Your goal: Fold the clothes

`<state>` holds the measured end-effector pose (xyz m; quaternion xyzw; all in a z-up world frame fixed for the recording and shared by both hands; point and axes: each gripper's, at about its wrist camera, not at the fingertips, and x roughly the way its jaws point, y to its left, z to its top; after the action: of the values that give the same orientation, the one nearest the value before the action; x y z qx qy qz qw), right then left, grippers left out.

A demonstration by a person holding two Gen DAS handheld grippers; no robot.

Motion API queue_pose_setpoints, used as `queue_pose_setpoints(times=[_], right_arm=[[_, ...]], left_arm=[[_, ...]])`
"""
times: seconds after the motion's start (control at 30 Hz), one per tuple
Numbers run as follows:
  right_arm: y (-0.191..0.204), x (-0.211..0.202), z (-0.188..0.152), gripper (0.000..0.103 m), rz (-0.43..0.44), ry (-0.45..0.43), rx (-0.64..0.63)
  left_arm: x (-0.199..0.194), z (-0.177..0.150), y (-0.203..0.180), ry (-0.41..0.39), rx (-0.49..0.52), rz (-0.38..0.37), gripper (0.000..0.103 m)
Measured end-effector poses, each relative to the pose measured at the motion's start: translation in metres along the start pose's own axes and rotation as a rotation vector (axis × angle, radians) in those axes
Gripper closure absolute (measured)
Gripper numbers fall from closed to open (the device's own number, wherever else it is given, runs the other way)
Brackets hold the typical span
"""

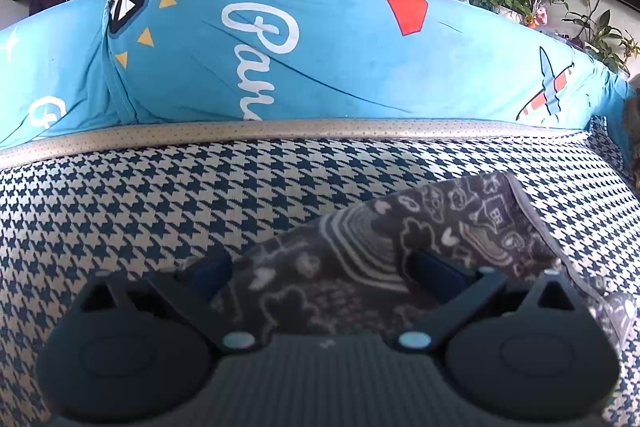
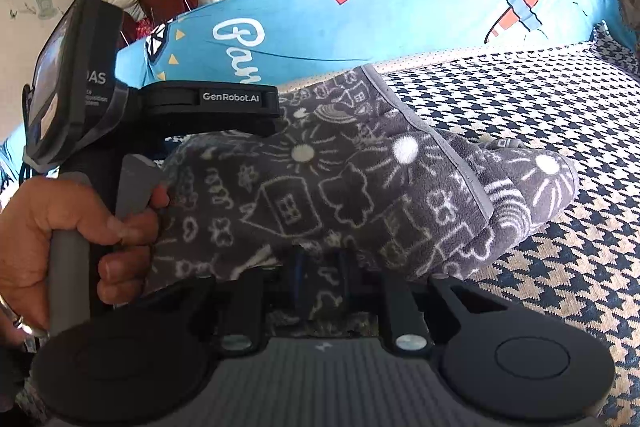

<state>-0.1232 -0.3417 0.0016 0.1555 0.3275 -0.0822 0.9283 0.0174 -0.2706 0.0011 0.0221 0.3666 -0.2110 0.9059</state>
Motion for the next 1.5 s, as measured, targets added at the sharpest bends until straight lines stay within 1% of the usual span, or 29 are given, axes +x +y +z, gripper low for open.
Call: queue_pose_setpoints(times=[0.1, 0.17, 0.27, 0.47, 0.6, 0.67, 0.8, 0.87, 1.1, 1.4, 1.47, 1.5], right_arm=[[-0.005, -0.009, 0.003, 0.084, 0.013, -0.034, 0.031], [-0.007, -0.015, 0.007, 0.083, 0.005, -0.071, 0.039], [-0.012, -0.024, 0.011, 0.081, -0.039, -0.117, 0.05], [-0.028, -0.028, 0.017, 0.08, -0.082, -0.149, 0.104], [-0.032, -0.024, 0.016, 0.08, -0.108, -0.122, 0.1], [-0.03, -0.02, 0.015, 0.08, -0.126, -0.11, 0.077], [-0.026, -0.006, 0.012, 0.08, -0.176, -0.045, 0.014], [-0.025, -0.003, 0.012, 0.08, -0.186, -0.038, 0.0], [-0.03, 0.0, 0.012, 0.08, -0.177, -0.023, 0.043], [-0.026, -0.006, 0.014, 0.08, -0.181, -0.027, 0.033], [-0.025, -0.011, 0.016, 0.076, -0.169, -0.028, 0.02], [-0.024, -0.014, 0.017, 0.072, -0.16, -0.026, 0.018]], left_arm=[[-0.012, 0.0, -0.003, -0.004, 0.014, 0.005, 0.001], [-0.02, 0.0, -0.003, -0.006, 0.022, 0.005, 0.0], [-0.032, 0.001, -0.002, -0.003, 0.024, 0.008, 0.0], [-0.048, -0.006, 0.0, 0.009, 0.049, 0.027, 0.0], [-0.057, -0.011, 0.0, 0.019, 0.065, 0.036, 0.0], [-0.058, -0.015, 0.0, 0.026, 0.073, 0.039, 0.0], [-0.058, -0.021, -0.002, 0.042, 0.088, 0.046, 0.0], [-0.056, -0.022, -0.003, 0.051, 0.094, 0.047, 0.0], [-0.057, -0.024, -0.004, 0.065, 0.107, 0.054, 0.0], [-0.071, -0.027, -0.002, 0.064, 0.139, 0.073, 0.0], [-0.075, -0.028, -0.001, 0.062, 0.145, 0.075, 0.0], [-0.077, -0.028, -0.001, 0.062, 0.148, 0.076, 0.0]])
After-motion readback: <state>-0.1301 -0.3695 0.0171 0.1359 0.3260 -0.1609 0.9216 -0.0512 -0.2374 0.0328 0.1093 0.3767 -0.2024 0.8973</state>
